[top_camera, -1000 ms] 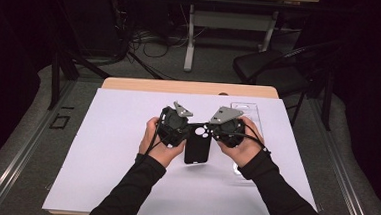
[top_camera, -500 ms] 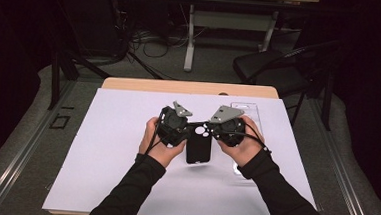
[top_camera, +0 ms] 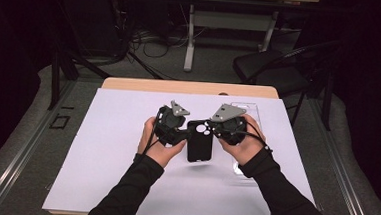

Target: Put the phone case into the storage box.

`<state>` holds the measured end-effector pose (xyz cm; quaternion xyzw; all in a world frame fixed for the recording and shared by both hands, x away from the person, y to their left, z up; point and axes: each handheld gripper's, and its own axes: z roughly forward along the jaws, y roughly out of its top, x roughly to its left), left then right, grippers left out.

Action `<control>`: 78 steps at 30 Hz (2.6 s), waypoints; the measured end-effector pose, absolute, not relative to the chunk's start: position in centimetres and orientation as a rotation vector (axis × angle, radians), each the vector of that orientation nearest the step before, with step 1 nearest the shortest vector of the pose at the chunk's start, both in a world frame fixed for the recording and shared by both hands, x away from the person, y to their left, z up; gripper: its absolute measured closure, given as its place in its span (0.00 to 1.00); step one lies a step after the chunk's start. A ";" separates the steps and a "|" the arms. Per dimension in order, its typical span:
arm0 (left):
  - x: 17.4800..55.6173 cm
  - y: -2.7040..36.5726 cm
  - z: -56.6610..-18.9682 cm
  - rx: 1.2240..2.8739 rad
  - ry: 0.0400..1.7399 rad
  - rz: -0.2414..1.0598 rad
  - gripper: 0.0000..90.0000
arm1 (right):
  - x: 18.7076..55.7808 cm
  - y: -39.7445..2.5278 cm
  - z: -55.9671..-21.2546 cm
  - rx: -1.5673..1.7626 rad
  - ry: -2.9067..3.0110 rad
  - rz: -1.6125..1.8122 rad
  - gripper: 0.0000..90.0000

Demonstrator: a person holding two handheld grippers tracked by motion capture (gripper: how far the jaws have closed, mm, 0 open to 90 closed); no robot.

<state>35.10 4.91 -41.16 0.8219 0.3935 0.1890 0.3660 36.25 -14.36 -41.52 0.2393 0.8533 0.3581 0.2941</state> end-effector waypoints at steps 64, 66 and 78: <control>33.2 15.9 -46.1 2.007 1.048 0.418 0.40 | 39.5 -20.1 -36.2 0.611 2.090 1.028 0.91; 32.8 16.4 -46.4 1.985 1.049 0.403 0.37 | 39.5 -20.4 -35.9 0.613 2.082 1.038 0.91; 32.3 18.0 -47.6 1.958 1.078 0.338 0.28 | 39.9 -22.7 -35.1 0.617 2.040 1.024 0.91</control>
